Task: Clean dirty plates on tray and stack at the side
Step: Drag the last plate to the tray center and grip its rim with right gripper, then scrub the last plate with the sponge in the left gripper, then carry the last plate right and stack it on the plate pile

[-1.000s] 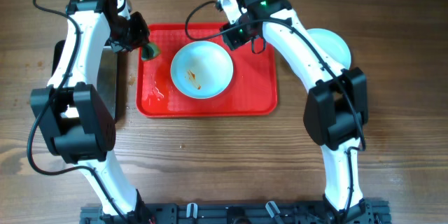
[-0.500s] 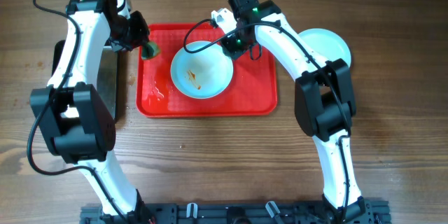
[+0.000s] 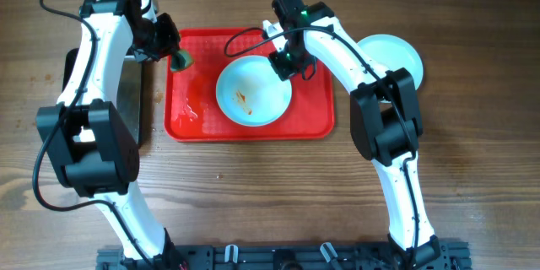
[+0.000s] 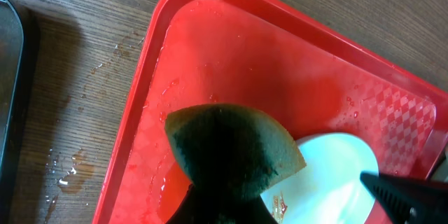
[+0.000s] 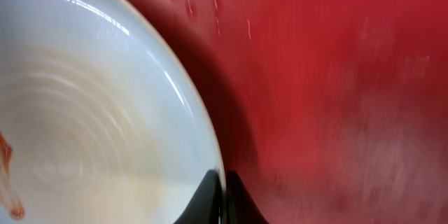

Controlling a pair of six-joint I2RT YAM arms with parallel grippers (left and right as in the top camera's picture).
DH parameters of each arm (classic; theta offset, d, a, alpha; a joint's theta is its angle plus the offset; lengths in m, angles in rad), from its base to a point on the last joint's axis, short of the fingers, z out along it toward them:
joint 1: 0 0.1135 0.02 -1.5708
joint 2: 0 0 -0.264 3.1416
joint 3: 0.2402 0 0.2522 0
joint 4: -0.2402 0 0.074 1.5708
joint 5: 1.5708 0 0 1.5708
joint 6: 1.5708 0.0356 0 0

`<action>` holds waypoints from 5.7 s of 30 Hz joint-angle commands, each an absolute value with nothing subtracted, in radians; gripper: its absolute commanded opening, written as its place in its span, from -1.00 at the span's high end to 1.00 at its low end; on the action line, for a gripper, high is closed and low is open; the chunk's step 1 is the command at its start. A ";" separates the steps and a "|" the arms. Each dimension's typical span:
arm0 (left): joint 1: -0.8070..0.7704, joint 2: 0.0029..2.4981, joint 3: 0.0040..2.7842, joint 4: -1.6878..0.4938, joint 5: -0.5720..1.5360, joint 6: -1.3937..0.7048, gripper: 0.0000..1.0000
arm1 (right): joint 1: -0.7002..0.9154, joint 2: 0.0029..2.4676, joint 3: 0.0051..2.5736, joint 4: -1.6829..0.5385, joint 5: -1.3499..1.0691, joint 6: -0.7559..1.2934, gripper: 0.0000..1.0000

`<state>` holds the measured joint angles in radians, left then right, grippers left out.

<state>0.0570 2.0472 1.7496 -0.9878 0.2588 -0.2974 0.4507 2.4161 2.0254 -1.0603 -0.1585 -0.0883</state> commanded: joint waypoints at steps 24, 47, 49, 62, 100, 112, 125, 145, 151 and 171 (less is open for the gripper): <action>-0.016 2.055 1.765 -0.961 0.223 -0.224 0.92 | 0.501 2.448 1.988 -0.923 -0.270 0.605 0.91; -0.134 2.306 1.732 -1.035 0.466 0.027 0.92 | 0.501 2.448 1.988 -0.908 -0.270 0.583 0.91; -0.134 2.306 1.732 -1.079 0.490 0.053 0.92 | 0.501 2.448 1.988 -0.909 -0.271 0.583 0.91; -0.147 2.306 1.732 -0.714 -0.321 -0.379 0.92 | 0.501 2.448 1.988 -0.909 -0.274 0.576 0.91; -0.059 2.306 1.732 -1.003 0.380 -0.213 0.92 | 0.473 2.483 1.988 -0.896 -0.474 0.544 0.91; -0.188 2.306 1.732 -1.052 0.411 0.097 0.92 | 0.450 2.516 1.988 -0.879 -0.550 0.526 0.91; -0.169 2.306 1.732 -0.980 -0.295 -0.466 0.92 | 0.450 2.516 1.988 -0.876 -0.547 0.523 0.91; -0.121 2.306 1.732 -0.835 -0.204 -0.618 0.92 | 0.450 2.516 1.988 -0.874 -0.540 0.523 0.92; -0.073 2.306 1.732 -1.028 0.572 -0.244 0.92 | 0.450 2.516 1.988 -0.873 -0.540 0.523 0.91; 0.091 2.076 1.851 -1.053 0.345 -0.243 0.92 | 0.370 2.275 1.990 -1.015 -0.162 0.392 0.91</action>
<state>0.0837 2.0842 1.8397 -1.0523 0.3630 -0.2630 0.3740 2.4023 1.9892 -1.0027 -0.3573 0.4500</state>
